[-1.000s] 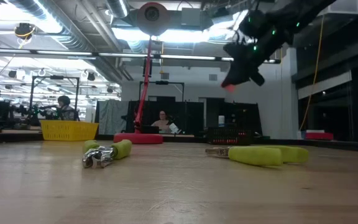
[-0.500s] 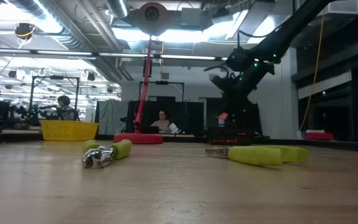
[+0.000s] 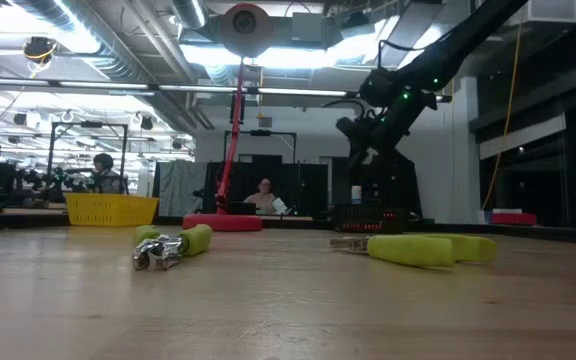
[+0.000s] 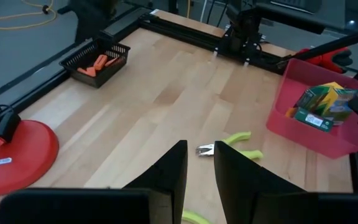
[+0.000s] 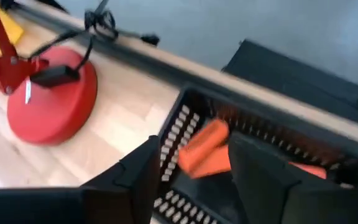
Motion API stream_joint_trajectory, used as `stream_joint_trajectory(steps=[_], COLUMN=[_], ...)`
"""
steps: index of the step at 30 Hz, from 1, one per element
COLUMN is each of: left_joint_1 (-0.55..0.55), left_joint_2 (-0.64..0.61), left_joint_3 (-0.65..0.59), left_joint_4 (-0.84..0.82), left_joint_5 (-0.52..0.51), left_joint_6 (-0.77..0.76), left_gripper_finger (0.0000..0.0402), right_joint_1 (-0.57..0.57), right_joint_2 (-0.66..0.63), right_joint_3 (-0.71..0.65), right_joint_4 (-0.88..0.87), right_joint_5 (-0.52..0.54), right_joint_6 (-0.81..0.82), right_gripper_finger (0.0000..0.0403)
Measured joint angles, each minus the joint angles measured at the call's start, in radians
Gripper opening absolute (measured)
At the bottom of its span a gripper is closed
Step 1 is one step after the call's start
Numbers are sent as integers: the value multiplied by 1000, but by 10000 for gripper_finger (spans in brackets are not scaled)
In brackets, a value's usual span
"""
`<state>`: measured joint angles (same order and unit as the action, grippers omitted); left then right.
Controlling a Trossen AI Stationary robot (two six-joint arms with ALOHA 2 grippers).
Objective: Pick & Place School Supplies
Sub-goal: Put the green hole punch into the yellow bin
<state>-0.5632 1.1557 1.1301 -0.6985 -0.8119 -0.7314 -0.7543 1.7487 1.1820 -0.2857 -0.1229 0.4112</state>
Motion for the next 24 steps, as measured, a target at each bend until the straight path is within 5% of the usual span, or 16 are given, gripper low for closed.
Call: stream_joint_trajectory(steps=[8,16,24], left_joint_1=[0,-37,-96], left_joint_2=[0,16,39], left_joint_3=[0,0,0], left_joint_4=[-26,-175,-189], left_joint_5=[-10,-1,-48], left_joint_6=[-13,-170,-175], left_gripper_finger=[74,74,74], right_joint_1=[193,665,877], right_joint_2=[-61,-165,-167], right_joint_3=[-1,-6,-156], right_joint_4=[-95,-448,-322], right_joint_5=[-222,83,105], right_joint_6=[-14,-93,320], right_gripper_finger=[156,117,103])
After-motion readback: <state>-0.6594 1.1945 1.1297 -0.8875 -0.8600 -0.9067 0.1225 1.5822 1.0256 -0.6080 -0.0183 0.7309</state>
